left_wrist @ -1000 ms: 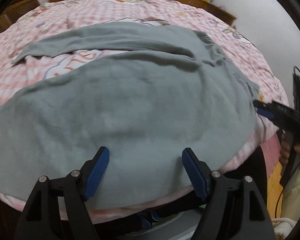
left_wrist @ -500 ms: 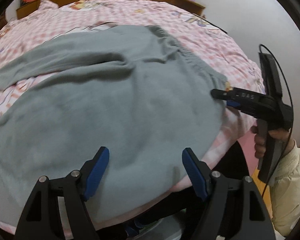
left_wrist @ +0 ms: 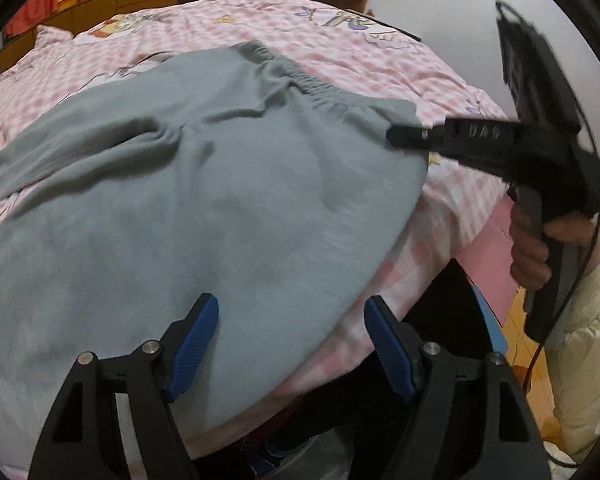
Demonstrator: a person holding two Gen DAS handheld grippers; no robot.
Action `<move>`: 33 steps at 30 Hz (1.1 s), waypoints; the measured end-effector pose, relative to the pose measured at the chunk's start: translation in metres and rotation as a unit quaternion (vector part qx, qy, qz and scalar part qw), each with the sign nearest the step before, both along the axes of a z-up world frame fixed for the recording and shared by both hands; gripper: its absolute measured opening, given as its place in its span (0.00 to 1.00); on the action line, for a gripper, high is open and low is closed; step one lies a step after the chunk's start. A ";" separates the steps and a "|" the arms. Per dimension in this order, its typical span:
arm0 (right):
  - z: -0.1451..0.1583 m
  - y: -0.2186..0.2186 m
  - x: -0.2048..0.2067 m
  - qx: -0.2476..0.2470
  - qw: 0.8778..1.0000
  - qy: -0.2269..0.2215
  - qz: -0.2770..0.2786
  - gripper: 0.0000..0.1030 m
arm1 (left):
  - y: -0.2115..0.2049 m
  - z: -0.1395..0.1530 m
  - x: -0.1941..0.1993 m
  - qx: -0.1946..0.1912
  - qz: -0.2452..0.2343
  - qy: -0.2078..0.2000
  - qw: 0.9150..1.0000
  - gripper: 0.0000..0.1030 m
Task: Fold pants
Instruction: 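Grasp the waistband corner with the right tool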
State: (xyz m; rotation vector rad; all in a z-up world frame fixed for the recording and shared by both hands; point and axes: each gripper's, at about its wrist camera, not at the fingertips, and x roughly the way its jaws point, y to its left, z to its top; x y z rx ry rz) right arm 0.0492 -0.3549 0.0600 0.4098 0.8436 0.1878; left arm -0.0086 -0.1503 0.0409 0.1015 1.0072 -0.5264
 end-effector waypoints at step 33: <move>0.005 0.030 -0.009 -0.357 0.899 -0.124 0.223 0.65 | -0.020 0.008 0.084 -0.073 0.035 0.016 0.997 0.16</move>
